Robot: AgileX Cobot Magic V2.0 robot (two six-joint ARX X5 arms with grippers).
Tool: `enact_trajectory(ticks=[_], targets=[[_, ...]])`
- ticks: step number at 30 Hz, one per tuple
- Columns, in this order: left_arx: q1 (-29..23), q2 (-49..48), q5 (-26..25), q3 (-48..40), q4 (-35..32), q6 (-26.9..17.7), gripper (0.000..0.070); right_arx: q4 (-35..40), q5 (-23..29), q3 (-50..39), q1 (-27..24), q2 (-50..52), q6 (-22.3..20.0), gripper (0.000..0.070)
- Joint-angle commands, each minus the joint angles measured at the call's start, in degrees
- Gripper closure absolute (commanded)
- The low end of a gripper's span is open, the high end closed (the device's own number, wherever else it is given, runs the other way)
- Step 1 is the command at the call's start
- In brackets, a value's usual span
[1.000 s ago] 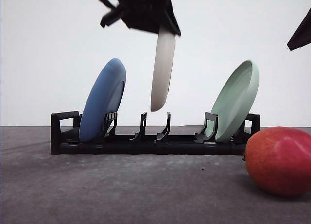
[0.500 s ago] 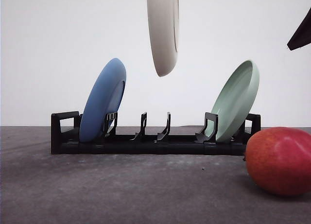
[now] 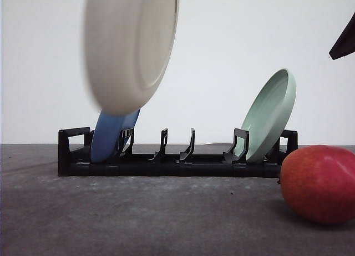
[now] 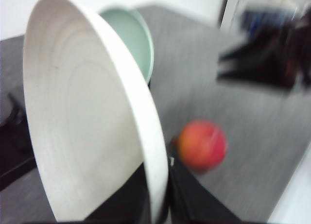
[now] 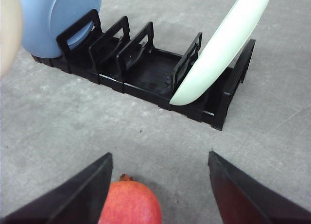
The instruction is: Place pomegranate in white plate
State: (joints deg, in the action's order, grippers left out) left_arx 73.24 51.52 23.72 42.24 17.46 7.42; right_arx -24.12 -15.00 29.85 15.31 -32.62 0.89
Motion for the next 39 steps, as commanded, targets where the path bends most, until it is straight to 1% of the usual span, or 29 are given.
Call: enact_trajectory(ticks=[1, 5, 10, 13, 16, 21, 25, 29, 30, 31, 33, 34, 36, 39], targets=[[2.2, 1.6, 1.3, 0.2, 1.7, -7.2, 0.0688, 0.3, 0.0, 0.9, 0.2, -0.2, 0.0, 0.0307], [4.9, 6.4, 4.6, 0.2, 5.8, -15.1, 0.0688, 0.1, 0.0, 0.9, 0.2, -0.2, 0.0, 0.0307], [5.9, 15.1, 7.1, 0.3, 5.7, -24.0, 0.0689, -0.1, 0.0, 0.9, 0.2, -0.2, 0.0, 0.0307], [6.0, 20.6, 8.3, 0.5, 4.9, -27.5, 0.0689, -0.3, 0.0, 0.9, 0.2, -0.2, 0.0, 0.0307], [6.0, 25.5, 9.7, 0.8, 3.9, -29.7, 0.0689, -0.4, 0.0, 0.9, 0.2, -0.2, 0.0, 0.0307], [6.0, 31.6, 12.0, 1.4, 1.8, -30.8, 0.0688, -0.4, 0.0, 0.9, 0.2, -0.2, -0.1, 0.0307], [5.9, 35.1, 12.0, 1.4, -1.7, -30.8, 0.0684, -0.4, 0.0, 0.9, 0.2, -0.2, -0.1, 0.0307], [6.0, 36.8, 12.0, 1.4, -2.5, -30.8, 0.0664, -0.4, 0.0, 0.9, 0.2, -0.2, -0.1, 0.0307], [6.0, 36.9, 12.0, 1.4, -2.5, -30.7, 0.0652, -0.4, 0.0, 0.9, 0.2, -0.2, -0.1, 0.0307], [6.0, 36.9, 12.0, 1.4, -2.4, -30.5, 0.0617, -0.4, 0.0, 0.9, 0.2, -0.2, -0.1, 0.0307], [6.0, 36.9, 12.0, 1.4, -2.4, -30.1, 0.0525, -0.4, 0.0, 0.9, 0.2, -0.2, -0.1, 0.0307], [6.0, 36.9, 12.0, 1.4, -2.4, -29.8, 0.0491, -0.4, 0.0, 0.9, 0.2, -0.2, -0.1, 0.0307], [6.0, 36.9, 12.0, 1.5, -2.1, -28.9, 0.0463, -0.4, 0.0, 0.9, 0.2, -0.2, -0.1, 0.0307], [5.9, 36.9, 12.0, 2.2, -1.0, -27.6, 0.0449, -0.4, 0.0, 0.9, 0.2, -0.2, -0.1, 0.0307]])
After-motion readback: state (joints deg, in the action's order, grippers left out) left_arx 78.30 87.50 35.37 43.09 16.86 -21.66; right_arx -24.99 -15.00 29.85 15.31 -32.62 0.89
